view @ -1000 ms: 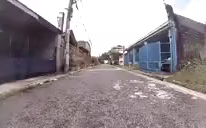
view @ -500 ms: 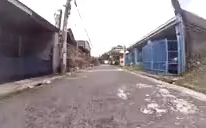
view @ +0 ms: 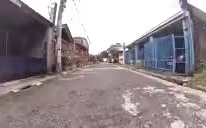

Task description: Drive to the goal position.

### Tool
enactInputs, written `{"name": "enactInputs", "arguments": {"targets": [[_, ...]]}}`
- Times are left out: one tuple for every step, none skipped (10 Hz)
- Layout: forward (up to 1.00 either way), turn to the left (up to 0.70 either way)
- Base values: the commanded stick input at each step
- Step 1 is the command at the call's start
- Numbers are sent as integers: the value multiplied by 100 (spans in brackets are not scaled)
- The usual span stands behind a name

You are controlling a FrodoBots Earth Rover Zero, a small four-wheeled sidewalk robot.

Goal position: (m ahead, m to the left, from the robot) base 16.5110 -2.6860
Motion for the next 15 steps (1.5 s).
{"name": "enactInputs", "arguments": {"targets": [[100,0],[100,0],[100,0],[100,0],[100,0],[100,0],[100,0],[100,0],[100,0],[100,0],[100,0],[100,0],[100,0],[100,0],[100,0]]}}
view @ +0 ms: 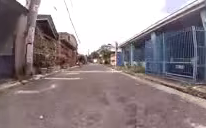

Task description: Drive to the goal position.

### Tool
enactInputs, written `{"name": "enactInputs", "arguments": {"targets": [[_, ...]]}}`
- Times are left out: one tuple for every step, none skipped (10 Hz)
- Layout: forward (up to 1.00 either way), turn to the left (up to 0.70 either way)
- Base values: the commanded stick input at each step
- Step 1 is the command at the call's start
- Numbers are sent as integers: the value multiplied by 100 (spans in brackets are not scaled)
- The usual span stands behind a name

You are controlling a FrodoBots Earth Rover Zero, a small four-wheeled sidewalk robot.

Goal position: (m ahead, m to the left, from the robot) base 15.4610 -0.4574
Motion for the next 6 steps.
{"name": "enactInputs", "arguments": {"targets": [[100,0],[100,0],[100,0],[100,0],[100,0],[97,0]]}}
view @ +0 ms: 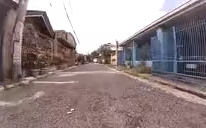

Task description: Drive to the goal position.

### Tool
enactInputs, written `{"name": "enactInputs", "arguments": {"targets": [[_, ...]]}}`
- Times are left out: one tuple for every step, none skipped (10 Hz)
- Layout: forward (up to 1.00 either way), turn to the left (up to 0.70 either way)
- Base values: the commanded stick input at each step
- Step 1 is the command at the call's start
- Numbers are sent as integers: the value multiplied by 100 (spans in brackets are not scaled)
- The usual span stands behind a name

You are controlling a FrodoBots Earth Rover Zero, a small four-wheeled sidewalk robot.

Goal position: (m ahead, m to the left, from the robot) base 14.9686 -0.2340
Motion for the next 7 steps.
{"name": "enactInputs", "arguments": {"targets": [[85,0],[85,0],[85,0],[85,0],[85,0],[85,0],[85,0]]}}
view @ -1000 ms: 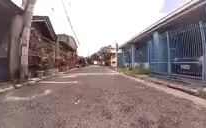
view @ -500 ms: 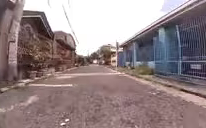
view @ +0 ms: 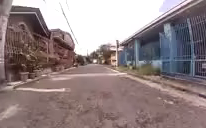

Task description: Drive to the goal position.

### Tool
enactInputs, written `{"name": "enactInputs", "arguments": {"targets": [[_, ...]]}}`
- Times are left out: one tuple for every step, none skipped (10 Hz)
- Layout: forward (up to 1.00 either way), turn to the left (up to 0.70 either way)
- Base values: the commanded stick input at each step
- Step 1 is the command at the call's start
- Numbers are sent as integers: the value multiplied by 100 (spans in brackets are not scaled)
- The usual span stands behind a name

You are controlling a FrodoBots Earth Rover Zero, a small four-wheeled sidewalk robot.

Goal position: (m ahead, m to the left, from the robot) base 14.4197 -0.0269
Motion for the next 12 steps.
{"name": "enactInputs", "arguments": {"targets": [[85,2],[85,2],[85,1],[85,0],[85,0],[85,1],[85,2],[85,6],[85,17],[85,20],[85,12],[85,3]]}}
